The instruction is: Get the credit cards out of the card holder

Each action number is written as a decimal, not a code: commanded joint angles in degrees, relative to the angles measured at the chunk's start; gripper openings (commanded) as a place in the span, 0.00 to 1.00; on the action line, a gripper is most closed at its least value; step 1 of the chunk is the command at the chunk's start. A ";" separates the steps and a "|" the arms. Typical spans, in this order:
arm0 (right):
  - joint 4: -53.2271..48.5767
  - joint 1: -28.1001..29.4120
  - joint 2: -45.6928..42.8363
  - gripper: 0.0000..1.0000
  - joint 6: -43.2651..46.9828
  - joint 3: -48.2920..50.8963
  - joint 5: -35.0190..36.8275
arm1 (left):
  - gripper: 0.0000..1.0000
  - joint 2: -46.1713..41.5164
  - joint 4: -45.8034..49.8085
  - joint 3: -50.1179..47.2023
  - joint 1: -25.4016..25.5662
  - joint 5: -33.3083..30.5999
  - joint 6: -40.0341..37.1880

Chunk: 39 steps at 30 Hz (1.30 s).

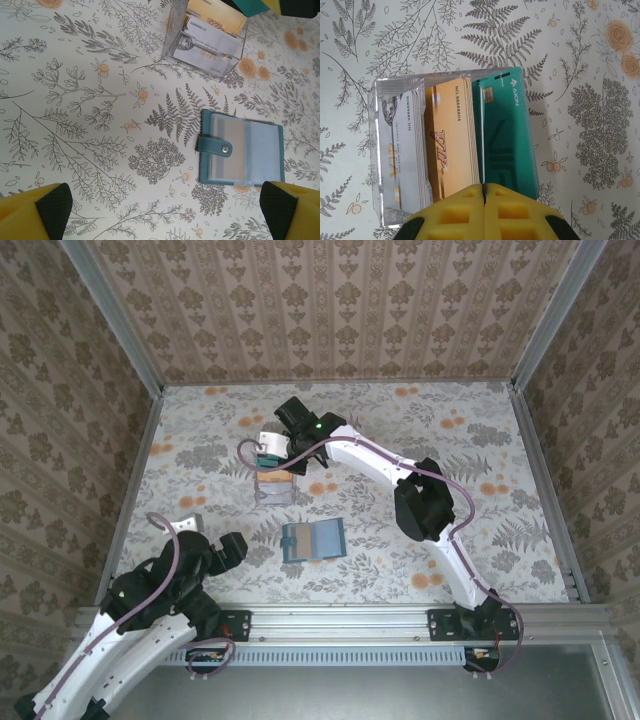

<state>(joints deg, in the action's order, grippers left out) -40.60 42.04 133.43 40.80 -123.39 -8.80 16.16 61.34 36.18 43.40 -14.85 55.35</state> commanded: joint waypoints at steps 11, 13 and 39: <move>0.18 -0.43 4.10 0.05 -0.47 -4.57 3.53 | 1.00 0.10 0.53 0.11 -0.24 -0.04 0.81; 1.32 -0.44 4.21 0.20 -1.57 -4.58 4.48 | 1.00 0.10 0.53 0.09 -0.25 -0.01 0.81; 28.18 -0.55 -19.54 0.42 -34.95 27.37 3.45 | 1.00 3.49 -7.78 -2.20 -0.32 4.57 -2.09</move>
<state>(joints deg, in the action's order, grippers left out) -20.47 41.80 120.79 17.50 -100.60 -4.49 17.98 57.63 35.11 43.40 -12.40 55.02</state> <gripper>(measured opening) 0.423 0.999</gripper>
